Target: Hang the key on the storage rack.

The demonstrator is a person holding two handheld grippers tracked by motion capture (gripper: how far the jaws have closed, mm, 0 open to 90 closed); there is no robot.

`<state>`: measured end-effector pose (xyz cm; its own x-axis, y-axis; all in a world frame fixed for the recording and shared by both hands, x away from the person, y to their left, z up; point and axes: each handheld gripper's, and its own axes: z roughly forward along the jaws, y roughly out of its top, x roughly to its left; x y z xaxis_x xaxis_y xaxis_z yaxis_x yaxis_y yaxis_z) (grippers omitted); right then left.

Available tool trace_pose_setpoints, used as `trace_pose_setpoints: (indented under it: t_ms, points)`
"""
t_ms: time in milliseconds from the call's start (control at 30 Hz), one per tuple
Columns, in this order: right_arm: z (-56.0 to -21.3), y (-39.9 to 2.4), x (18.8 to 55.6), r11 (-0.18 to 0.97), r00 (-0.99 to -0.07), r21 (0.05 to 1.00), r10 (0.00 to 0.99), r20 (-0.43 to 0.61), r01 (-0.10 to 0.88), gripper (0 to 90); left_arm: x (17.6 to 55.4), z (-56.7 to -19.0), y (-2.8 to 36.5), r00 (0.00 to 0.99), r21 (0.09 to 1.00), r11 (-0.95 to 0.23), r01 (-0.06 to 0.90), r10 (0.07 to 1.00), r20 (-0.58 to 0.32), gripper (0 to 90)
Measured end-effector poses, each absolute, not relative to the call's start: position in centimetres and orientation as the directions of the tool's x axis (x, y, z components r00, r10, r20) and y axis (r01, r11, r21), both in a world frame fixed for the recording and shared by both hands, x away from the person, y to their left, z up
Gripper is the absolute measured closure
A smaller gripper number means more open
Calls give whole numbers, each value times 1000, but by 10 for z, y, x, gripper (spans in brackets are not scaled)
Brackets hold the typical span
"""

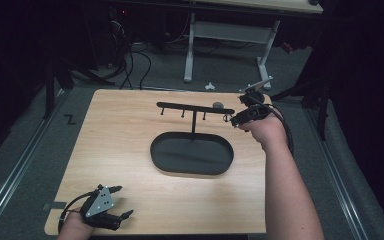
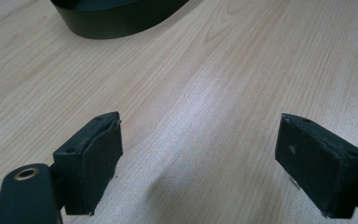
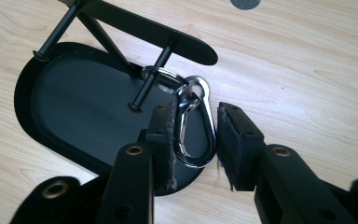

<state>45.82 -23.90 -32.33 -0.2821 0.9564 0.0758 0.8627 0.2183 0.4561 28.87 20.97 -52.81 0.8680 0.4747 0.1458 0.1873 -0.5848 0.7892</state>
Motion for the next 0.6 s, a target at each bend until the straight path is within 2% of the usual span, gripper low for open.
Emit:
trace_pose_setpoints:
  t_ms: [600]
  points:
    - [-326,-242,452,220,-279,452,958,66,864,645,288,-528,209,868,790,-585,185,474,148,153]
